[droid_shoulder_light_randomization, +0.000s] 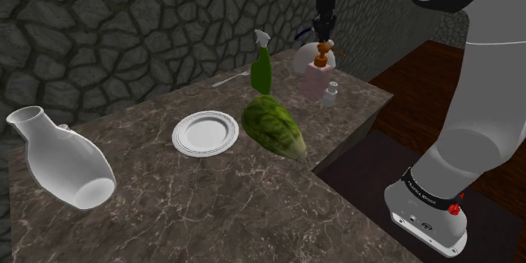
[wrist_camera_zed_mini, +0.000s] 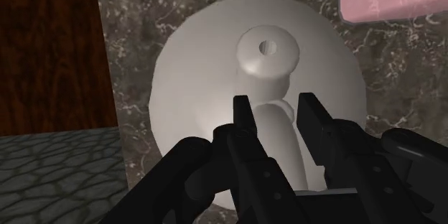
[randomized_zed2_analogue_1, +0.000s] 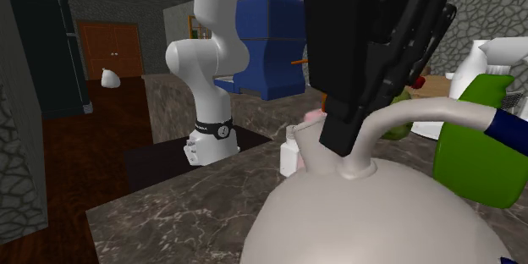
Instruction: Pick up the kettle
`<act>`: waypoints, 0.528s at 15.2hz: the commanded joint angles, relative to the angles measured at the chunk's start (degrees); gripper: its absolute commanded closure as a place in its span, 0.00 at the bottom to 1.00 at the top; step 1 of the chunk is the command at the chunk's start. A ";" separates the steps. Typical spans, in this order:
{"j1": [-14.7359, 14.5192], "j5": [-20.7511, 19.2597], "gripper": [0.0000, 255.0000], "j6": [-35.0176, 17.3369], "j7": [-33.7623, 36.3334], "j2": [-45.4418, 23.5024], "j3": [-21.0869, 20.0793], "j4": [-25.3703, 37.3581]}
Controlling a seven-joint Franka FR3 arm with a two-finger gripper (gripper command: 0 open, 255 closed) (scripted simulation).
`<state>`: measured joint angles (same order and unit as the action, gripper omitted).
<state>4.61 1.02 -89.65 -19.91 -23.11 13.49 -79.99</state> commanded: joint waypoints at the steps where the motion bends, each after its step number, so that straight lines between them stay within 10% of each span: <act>1: 0.09 0.00 1.00 1.55 -0.09 -0.03 0.04 1.64; 8: 0.33 0.05 1.00 5.69 -0.29 -0.37 0.10 6.14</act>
